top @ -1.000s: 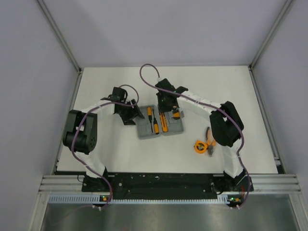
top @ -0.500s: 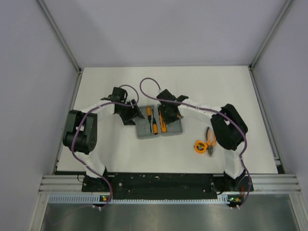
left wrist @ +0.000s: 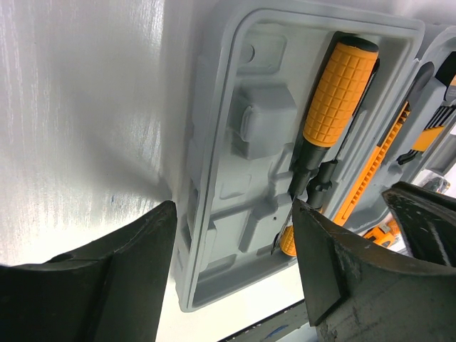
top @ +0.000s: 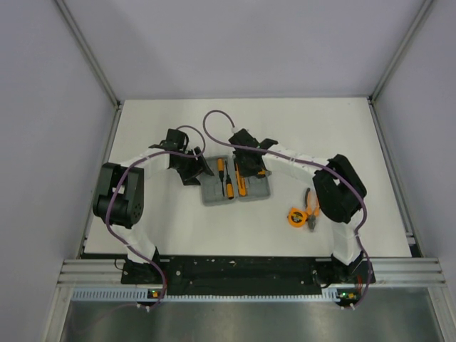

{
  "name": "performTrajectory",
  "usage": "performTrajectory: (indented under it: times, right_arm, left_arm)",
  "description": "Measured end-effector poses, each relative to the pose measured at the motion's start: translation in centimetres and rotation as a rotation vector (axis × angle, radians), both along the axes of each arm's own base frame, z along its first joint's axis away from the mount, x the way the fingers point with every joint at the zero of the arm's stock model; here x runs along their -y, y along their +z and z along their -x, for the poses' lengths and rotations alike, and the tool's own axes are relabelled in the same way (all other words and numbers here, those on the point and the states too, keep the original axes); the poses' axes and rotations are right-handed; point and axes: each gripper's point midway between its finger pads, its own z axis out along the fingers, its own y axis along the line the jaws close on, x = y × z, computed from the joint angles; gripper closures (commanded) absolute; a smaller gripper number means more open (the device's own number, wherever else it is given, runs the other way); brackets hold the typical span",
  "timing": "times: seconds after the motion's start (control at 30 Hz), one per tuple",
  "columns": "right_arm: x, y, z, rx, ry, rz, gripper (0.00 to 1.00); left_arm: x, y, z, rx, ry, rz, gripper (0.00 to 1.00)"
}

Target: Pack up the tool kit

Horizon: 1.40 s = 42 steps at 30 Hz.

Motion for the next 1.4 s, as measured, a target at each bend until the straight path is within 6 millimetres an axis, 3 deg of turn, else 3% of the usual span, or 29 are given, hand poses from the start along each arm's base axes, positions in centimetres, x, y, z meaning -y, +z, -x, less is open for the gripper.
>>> performTrajectory:
  times: [0.2, 0.3, 0.6, 0.77, 0.9, 1.4]
  right_arm:
    - [-1.7, 2.5, -1.8, 0.066, 0.022, -0.052, 0.89]
    - [-2.1, 2.7, -2.1, 0.073, 0.029, -0.06, 0.89]
    - [-2.3, -0.5, -1.4, 0.0, 0.05, -0.035, 0.89]
    - [-2.8, -1.0, -1.2, -0.016, 0.063, -0.05, 0.91]
    - [-2.8, -1.1, -1.1, -0.017, 0.062, -0.051, 1.0]
    - [-3.7, -1.8, -1.4, -0.005, 0.031, -0.115, 1.0]
  left_arm:
    - [-0.1, 0.0, 0.0, 0.0, 0.002, 0.0, 0.3]
    - [-0.1, 0.0, 0.0, 0.0, 0.003, 0.0, 0.3]
    - [-0.1, 0.0, -0.1, 0.0, 0.004, 0.0, 0.3]
    - [-0.2, 0.0, -0.1, -0.001, 0.004, 0.0, 0.3]
    - [-0.2, -0.1, 0.0, -0.004, 0.005, -0.001, 0.3]
    - [-0.3, -0.3, 0.0, -0.01, 0.008, -0.003, 0.3]
